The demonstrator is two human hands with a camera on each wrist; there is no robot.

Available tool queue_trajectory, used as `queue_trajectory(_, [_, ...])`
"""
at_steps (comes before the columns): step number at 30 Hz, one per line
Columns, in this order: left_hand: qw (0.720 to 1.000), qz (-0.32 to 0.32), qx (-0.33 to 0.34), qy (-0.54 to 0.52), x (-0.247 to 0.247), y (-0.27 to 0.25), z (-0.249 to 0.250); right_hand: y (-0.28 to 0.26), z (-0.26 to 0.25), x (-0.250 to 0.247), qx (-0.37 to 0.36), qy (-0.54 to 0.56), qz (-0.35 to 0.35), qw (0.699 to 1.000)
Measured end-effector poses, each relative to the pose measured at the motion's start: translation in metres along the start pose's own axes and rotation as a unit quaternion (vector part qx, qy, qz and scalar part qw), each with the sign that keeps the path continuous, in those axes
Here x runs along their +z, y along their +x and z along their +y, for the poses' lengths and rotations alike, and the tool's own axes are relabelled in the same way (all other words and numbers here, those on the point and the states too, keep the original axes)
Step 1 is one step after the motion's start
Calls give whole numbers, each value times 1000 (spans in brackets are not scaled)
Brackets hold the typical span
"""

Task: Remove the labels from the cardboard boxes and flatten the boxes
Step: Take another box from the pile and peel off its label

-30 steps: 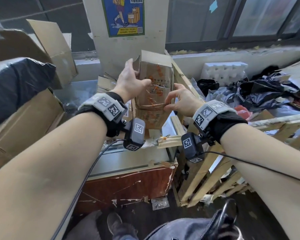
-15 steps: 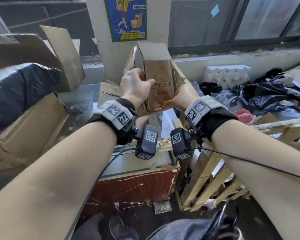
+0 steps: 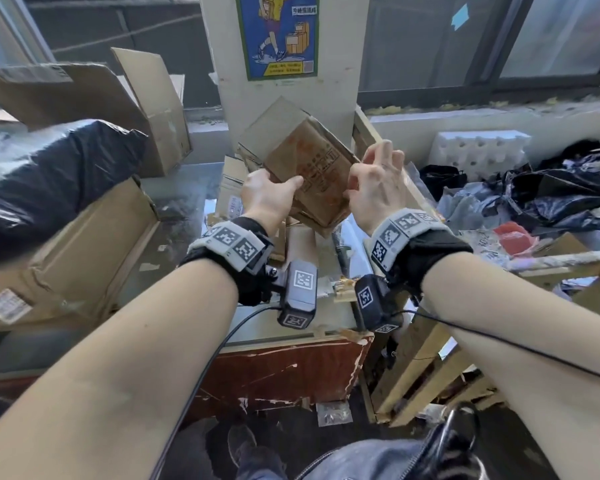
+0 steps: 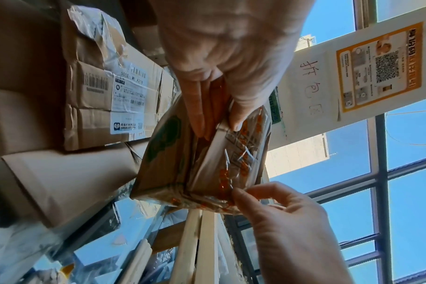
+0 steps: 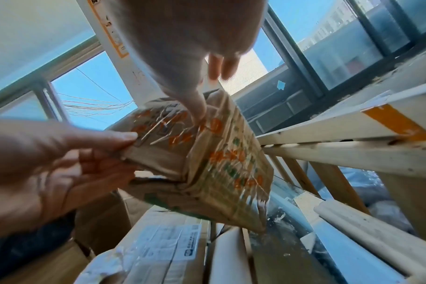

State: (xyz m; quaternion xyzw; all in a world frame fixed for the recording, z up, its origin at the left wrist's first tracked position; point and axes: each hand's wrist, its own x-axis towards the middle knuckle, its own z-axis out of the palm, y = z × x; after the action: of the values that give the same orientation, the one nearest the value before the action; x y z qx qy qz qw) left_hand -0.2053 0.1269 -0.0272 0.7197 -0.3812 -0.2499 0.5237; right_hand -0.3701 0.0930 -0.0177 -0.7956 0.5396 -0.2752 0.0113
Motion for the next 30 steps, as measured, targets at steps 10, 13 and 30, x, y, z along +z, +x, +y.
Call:
queue_trajectory(10, [997,-62,6,-54,-2,-9,1,25,-2,-9,42,-40,-64,996])
queue_trajectory(13, [994,-67,31,-82,-3,-13,12,40,-7,-24,26,-43,-51,997])
queue_trajectory(30, [965,193,152,95,-58,34,28,87,-58,9,102,75,-165,978])
